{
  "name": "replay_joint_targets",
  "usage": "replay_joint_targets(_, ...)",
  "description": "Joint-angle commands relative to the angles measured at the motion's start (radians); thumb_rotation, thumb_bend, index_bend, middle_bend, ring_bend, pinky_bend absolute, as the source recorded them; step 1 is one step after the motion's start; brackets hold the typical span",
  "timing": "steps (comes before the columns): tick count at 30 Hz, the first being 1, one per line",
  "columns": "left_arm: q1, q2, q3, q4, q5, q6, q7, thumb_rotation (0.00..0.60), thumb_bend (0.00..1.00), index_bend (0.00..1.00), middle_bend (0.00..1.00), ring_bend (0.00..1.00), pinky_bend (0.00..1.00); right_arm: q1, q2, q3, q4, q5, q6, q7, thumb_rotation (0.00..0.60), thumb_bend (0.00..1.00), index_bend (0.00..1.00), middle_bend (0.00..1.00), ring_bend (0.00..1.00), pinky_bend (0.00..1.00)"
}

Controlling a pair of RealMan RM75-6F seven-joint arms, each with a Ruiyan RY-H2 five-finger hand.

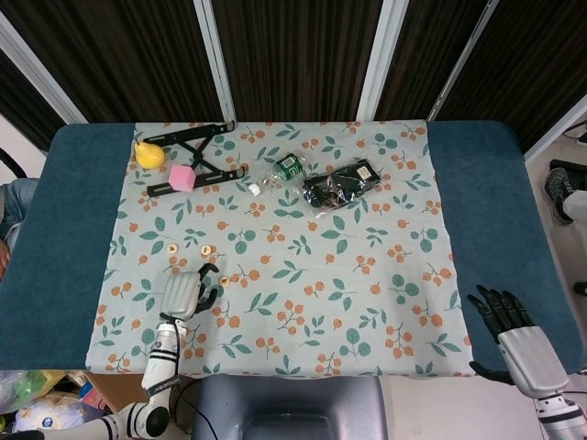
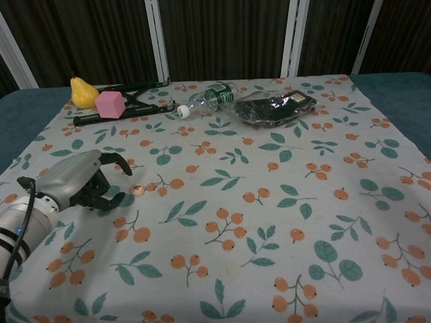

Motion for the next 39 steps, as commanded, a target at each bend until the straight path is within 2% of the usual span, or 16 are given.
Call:
replay_joint_targets(1,-0.013,-0.022,-0.004,0.012,-0.016,-0.003,0.034,0.600,0.40,0.38,1.00,1.00,1.00,0.000,0.001,0.000,0.000,0.000,0.001,0.003,0.600,0.20,0.00,0.00,0.00,0.06)
replay_joint_targets(12,-0.030,-0.055,-0.010,0.059,-0.031,-0.003,0.052,0.600,0.40,0.40,1.00,1.00,1.00,-0.001,0.002,0.001,0.001,0.000,0.004,0.009,0.600,0.20,0.00,0.00,0.00,0.06)
replay_joint_targets(28,-0.040,-0.069,-0.007,0.072,-0.036,-0.007,0.052,0.600,0.40,0.42,1.00,1.00,1.00,0.001,0.002,0.002,0.001,0.002,0.002,0.009,0.600,0.21,0.00,0.00,0.00,0.06)
replay_joint_targets(33,-0.041,-0.070,-0.004,0.077,-0.033,-0.007,0.050,0.600,0.40,0.48,1.00,1.00,1.00,0.001,0.001,0.004,0.003,0.001,0.005,0.012,0.600,0.20,0.00,0.00,0.00,0.06)
replay_joint_targets(39,-0.041,-0.069,-0.002,0.072,-0.033,-0.006,0.051,0.600,0.40,0.49,1.00,1.00,1.00,0.001,0.001,0.004,0.003,0.001,0.007,0.013,0.600,0.20,0.00,0.00,0.00,0.06)
